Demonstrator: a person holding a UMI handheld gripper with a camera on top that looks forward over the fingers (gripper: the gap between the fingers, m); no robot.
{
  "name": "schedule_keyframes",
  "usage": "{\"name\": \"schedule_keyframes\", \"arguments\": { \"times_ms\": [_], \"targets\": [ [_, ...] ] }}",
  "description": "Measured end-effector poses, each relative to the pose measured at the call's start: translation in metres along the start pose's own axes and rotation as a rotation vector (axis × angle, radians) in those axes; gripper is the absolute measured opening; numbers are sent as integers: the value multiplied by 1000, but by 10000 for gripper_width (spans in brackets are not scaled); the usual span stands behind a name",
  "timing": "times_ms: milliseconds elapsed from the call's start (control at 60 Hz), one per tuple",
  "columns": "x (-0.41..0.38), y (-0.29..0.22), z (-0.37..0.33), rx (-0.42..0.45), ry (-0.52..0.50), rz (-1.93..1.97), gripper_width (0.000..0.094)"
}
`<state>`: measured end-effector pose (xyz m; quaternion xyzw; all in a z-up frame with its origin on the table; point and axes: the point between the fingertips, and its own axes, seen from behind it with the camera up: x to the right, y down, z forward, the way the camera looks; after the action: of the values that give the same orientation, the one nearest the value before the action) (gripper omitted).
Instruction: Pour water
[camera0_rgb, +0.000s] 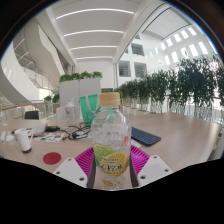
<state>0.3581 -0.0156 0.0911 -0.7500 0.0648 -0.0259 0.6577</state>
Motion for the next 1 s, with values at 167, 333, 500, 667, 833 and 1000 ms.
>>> {"name": "schedule_keyframes", "arguments": {
  "times_ms": [167, 333, 500, 667, 833, 1000],
  "targets": [
    [2, 5, 2, -43, 43, 39, 407],
    [-6, -21, 0, -111, 48, 42, 320],
    [-62, -157, 1, 16, 42, -176, 322],
    [-157, -257, 5, 124, 75, -577, 321],
    [-281, -200, 40, 52, 54, -1244, 320],
    [-333, -138, 73, -5, 12, -1910, 322]
  ]
}}
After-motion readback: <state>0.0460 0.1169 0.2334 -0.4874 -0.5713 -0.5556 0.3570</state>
